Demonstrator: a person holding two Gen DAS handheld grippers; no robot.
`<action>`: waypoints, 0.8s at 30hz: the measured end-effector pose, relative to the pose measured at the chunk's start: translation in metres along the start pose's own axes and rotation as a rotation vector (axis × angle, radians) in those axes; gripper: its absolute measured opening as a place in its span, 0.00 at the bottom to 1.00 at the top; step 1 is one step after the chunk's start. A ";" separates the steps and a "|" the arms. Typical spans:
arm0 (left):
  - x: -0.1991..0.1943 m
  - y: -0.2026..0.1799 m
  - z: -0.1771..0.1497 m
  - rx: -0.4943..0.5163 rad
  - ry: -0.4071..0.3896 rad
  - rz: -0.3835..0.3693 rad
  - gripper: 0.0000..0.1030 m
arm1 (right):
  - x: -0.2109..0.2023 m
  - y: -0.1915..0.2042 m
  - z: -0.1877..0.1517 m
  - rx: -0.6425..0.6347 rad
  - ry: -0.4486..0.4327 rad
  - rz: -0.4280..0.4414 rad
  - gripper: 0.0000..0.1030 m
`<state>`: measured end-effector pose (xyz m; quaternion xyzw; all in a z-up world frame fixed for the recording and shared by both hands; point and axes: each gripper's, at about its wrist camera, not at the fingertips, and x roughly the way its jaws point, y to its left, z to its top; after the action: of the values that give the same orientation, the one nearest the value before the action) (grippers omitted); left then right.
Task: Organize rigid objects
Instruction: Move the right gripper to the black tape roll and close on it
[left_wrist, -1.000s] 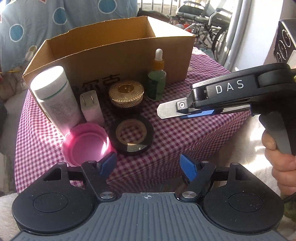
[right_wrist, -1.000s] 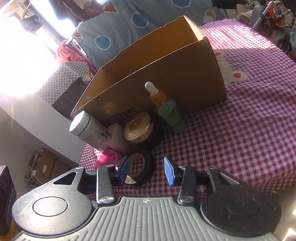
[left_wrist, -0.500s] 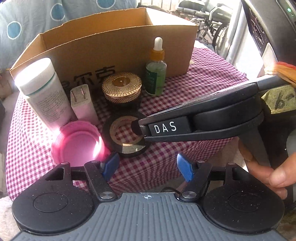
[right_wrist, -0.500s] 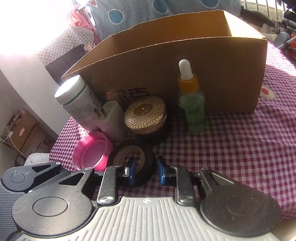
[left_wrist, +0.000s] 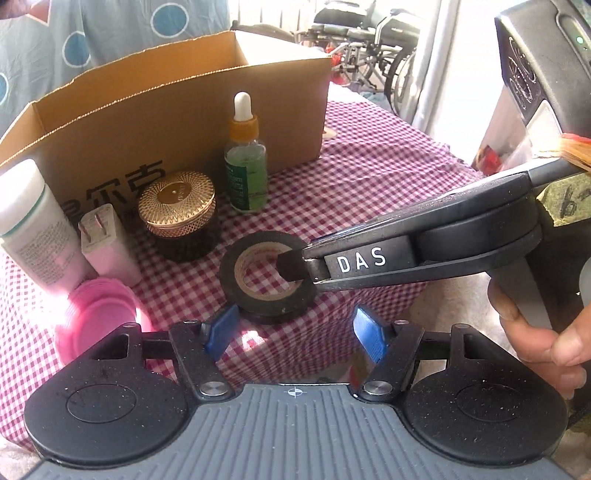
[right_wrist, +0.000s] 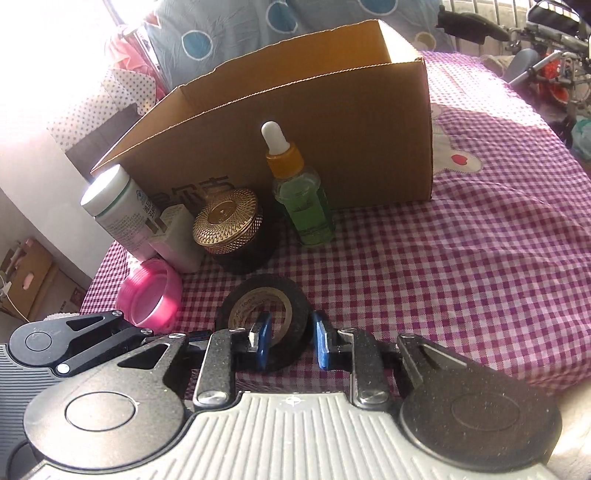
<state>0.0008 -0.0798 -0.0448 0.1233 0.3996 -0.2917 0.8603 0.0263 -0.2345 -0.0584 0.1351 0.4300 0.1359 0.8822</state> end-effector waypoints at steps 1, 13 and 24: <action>-0.001 -0.002 0.000 0.021 -0.014 0.022 0.68 | -0.001 -0.002 0.000 0.009 -0.002 0.004 0.25; 0.016 0.003 0.009 0.036 0.027 0.046 0.70 | -0.001 -0.005 0.000 0.011 -0.010 0.023 0.25; 0.022 0.012 0.013 -0.013 0.020 0.009 0.68 | 0.001 -0.005 0.002 0.000 -0.011 0.035 0.25</action>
<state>0.0270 -0.0851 -0.0529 0.1224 0.4096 -0.2839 0.8583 0.0290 -0.2386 -0.0601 0.1436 0.4227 0.1507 0.8820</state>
